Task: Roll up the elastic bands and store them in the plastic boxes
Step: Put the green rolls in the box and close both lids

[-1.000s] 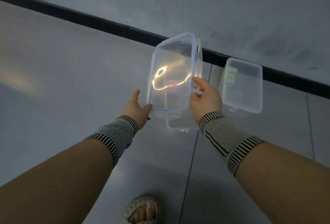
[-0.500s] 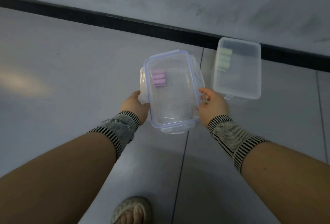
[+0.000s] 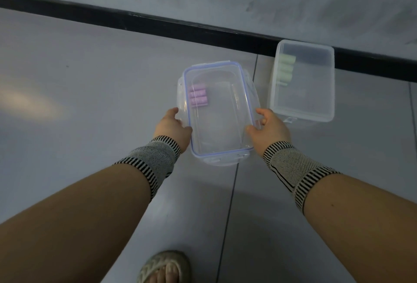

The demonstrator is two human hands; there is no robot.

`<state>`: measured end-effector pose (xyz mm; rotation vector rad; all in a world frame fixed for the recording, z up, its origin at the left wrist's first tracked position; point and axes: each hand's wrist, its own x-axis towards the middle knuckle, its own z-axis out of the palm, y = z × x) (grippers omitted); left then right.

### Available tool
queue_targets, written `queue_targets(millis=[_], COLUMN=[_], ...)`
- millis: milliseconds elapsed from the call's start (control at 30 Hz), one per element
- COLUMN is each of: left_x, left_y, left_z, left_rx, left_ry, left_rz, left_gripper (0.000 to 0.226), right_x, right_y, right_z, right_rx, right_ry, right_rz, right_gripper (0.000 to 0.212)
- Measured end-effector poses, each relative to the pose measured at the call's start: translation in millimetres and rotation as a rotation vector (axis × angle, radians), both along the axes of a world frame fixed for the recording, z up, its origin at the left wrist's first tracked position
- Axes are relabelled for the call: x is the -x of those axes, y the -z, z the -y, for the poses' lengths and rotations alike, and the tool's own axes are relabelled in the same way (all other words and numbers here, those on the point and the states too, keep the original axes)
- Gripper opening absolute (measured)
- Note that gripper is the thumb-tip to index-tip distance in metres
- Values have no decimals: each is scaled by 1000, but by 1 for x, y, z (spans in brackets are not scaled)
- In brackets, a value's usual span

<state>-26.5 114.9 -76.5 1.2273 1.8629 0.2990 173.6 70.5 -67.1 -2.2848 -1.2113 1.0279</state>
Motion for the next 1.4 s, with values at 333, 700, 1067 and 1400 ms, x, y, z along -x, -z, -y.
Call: queue_targets(millis=[333,700,1067,1400], left_x=[16,8,11,-28], left_y=[1,5,14,33], left_z=[0,9,-9,-6], left_rx=[22,-228,-26,-243], left_ry=[-28,300,-233,645], left_rz=[6,-374,356,-599], left_gripper=[66,59,55,77], right_x=[12,37,39,28], right_y=[7,12,23,28], right_z=[4,-7,-8,-4], right_rx=[42,11,2,-45], right_ry=[-60,-588,-571,-483], right_rz=[-21,479,415,419], right_gripper=[52,80,82,80])
